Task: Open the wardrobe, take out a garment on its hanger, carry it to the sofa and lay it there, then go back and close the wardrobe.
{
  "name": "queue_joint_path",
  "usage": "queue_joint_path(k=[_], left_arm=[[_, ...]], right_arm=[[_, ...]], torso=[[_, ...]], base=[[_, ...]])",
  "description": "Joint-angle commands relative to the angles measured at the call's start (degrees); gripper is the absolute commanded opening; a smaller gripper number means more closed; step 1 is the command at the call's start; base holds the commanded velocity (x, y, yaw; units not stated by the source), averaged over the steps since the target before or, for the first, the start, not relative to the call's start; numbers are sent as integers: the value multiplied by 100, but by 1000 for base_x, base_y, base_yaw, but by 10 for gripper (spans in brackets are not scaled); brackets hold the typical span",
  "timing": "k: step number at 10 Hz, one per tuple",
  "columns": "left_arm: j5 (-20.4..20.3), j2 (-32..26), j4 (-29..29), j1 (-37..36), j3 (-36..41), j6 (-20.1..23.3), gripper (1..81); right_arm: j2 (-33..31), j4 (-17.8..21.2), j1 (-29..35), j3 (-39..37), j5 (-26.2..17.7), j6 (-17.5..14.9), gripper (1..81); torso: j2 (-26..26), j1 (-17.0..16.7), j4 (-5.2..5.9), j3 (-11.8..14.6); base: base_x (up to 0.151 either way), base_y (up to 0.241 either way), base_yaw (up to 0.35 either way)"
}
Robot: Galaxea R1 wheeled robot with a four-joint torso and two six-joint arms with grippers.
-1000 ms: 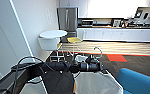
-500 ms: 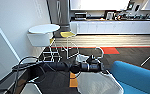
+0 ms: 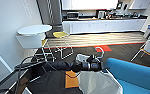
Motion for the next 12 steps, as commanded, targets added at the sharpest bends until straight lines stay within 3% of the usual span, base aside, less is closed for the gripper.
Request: queue_joint_path(k=[1,4,9,12], left_arm=[[-139,-132,152,-1023,246,89,10],[-51,-501,187,-1006,212,89,10],[229,-606,301,-1006,18,89,10],[142,-380,223,-962,-44,80,10]], right_arm=[[50,-51,67,41,-339,-32,811],[58,-59,75,41,-339,-50,811],[58,-59,76,41,-339,-50,811],[58,-59,76,32,-339,-50,811]], torso=[[0,0,0,0],[0,0,0,-2],[0,0,0,-2],[0,0,0,-2]], base=[[0,0,-196],[0,0,-196],[0,0,-196],[0,0,-196]])
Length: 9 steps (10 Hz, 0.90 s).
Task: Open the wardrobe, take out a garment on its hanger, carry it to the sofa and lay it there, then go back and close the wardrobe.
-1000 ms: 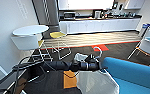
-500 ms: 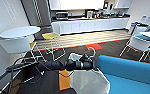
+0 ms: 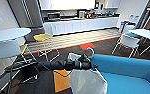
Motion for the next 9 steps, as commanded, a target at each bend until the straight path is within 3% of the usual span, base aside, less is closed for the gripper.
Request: queue_joint_path(k=[1,2,3,9], left_arm=[[-299,331,93,-920,118,8,10],[-788,437,93,-753,92,-1,10],[-1020,516,84,-656,48,-9,10],[-1012,719,128,-612,-286,-133,10]], right_arm=[[47,-59,57,45,-345,-28,811],[47,-51,49,45,-345,-28,811],[47,-51,49,45,-345,-28,811],[47,-59,57,45,-345,-28,811]], torso=[[0,0,0,0],[0,0,0,0],[0,0,0,0],[0,0,0,0]], base=[[0,0,-196],[0,0,-196],[0,0,-196],[0,0,-197]])
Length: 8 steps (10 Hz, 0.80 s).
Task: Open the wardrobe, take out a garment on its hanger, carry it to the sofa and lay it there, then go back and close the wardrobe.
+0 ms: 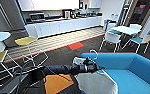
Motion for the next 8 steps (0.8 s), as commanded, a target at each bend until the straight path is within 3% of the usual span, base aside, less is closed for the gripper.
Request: queue_joint_path(k=[1,4,8], left_arm=[[-153,357,140,-1045,-87,88,10],[67,807,157,-1274,-449,88,10],[84,772,87,-1353,-405,88,10]], right_arm=[[45,-59,66,41,-345,-25,811],[45,-51,84,-21,-345,-25,811],[54,-51,75,-21,-345,-25,811]], torso=[[0,0,0,0],[0,0,0,0],[0,0,0,0]], base=[[0,0,-198],[0,0,-198],[0,0,-202]])
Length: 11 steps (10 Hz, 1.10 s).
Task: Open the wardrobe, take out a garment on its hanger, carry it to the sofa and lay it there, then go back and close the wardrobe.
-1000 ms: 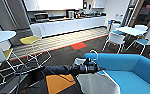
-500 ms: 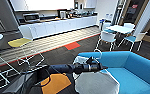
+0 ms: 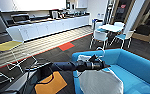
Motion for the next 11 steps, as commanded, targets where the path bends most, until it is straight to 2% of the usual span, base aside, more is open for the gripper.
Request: queue_joint_path(k=[1,4,6,11], left_arm=[[-190,25,80,-1035,237,105,10],[-208,-28,80,-1018,308,96,10],[-269,-124,142,-992,519,105,10],[-304,-257,106,-939,581,96,10]], right_arm=[[46,-49,83,33,-343,-23,811],[46,-58,91,25,-343,-23,811],[46,-58,91,34,-343,-32,811],[46,-58,91,25,-343,-32,811]], torso=[[0,0,0,0],[0,0,0,0],[0,0,0,0],[0,0,0,0]], base=[[0,0,-185],[0,-32,-105],[113,-104,0],[0,0,0]])
